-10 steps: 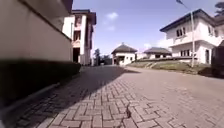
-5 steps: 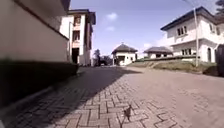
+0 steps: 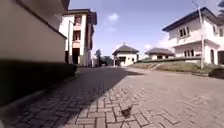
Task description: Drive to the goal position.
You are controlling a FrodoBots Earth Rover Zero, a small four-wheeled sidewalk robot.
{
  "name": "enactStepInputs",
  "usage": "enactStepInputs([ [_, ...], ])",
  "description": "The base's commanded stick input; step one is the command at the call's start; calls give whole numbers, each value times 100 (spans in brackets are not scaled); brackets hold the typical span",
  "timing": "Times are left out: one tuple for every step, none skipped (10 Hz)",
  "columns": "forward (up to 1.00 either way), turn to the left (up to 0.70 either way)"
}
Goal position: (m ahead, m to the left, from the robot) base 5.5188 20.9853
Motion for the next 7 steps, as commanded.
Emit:
enactStepInputs([
  [70,0],
  [70,0],
  [70,0],
  [70,0],
  [70,0],
  [70,0],
  [70,0],
])
